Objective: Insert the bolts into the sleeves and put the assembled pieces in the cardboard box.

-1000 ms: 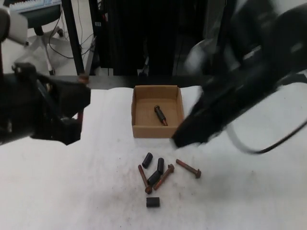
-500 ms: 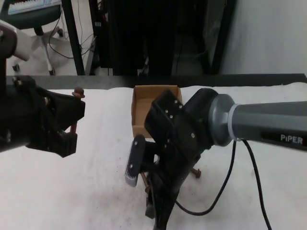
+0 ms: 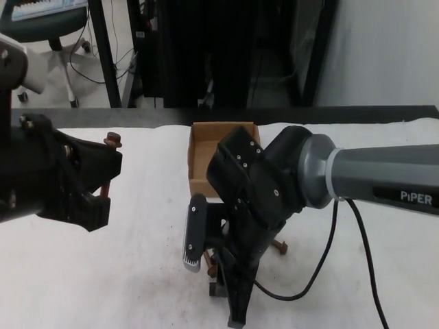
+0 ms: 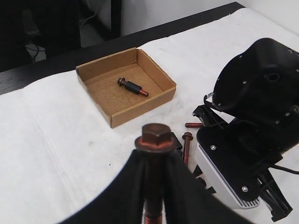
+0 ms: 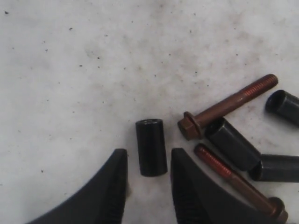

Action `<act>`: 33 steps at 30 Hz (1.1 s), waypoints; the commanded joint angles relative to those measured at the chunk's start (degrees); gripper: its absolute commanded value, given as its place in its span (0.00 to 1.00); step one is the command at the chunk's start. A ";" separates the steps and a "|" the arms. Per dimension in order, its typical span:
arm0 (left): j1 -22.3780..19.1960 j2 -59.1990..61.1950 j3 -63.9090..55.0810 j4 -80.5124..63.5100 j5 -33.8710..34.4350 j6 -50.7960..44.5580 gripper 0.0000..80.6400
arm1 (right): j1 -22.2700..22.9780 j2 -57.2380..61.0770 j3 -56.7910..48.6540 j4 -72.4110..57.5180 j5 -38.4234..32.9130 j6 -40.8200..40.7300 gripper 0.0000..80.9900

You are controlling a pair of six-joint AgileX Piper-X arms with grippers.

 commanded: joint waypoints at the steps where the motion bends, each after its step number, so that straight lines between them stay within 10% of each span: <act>1: 0.19 -0.31 -0.31 -0.58 0.60 0.91 0.00 | -0.30 0.85 -0.11 -0.77 0.07 -0.56 0.38; 33: 0.19 -0.31 -0.31 -0.16 0.60 2.59 0.00 | -0.30 5.40 -0.11 -4.92 0.07 -4.38 0.38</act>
